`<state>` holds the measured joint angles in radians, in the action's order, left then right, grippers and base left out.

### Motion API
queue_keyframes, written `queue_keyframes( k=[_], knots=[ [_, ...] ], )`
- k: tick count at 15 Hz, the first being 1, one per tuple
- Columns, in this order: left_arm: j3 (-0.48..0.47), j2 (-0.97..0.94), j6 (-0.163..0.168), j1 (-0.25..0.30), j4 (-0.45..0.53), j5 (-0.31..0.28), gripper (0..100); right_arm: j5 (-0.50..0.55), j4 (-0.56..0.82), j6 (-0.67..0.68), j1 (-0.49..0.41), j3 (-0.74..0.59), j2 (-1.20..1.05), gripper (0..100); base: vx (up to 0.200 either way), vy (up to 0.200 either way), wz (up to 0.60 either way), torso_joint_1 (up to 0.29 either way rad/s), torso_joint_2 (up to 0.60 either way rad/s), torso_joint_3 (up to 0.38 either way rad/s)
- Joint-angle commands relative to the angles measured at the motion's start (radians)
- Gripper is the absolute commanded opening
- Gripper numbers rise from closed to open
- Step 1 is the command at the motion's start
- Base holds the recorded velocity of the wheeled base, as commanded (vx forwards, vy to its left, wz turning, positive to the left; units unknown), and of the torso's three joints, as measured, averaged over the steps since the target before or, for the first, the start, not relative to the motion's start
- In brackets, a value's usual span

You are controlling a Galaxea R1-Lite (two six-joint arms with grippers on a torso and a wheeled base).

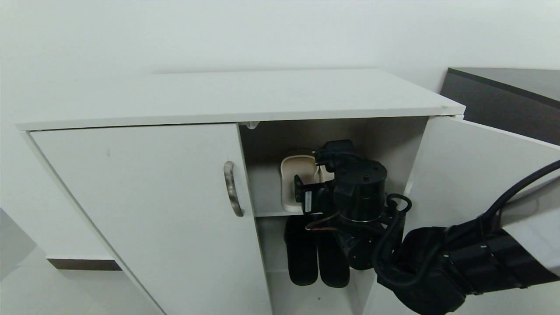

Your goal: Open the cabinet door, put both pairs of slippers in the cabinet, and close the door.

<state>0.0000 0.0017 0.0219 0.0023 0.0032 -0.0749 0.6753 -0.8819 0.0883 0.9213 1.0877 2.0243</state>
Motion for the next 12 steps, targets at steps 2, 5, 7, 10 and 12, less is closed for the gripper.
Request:
queue_keyframes(
  k=[2,5,7,10,12],
  knots=[
    [0.000,0.000,0.000,0.001,0.000,0.000,0,0.000,0.000,0.002,0.014,-0.011,-0.035,0,-0.200,0.000,0.00,-0.007,0.00,0.005],
    [0.000,0.000,0.001,0.001,0.000,0.000,0,-0.007,0.000,0.002,0.025,-0.009,-0.029,0,-0.200,0.000,0.00,0.001,0.00,0.005],
    [0.000,0.000,0.001,0.001,0.000,0.000,0,-0.016,0.000,0.002,0.042,-0.028,-0.029,0,-0.200,0.000,0.00,0.000,0.00,0.000],
    [0.000,0.000,0.000,0.001,0.000,0.000,0,-0.017,-0.045,0.007,0.042,-0.114,-0.036,0,-0.200,0.000,0.00,0.001,0.00,0.001],
    [0.000,0.000,0.000,0.001,0.000,0.000,0,-0.028,-0.084,0.002,0.042,-0.163,-0.027,0,-0.200,0.000,0.00,0.005,0.00,0.002]
  ],
)
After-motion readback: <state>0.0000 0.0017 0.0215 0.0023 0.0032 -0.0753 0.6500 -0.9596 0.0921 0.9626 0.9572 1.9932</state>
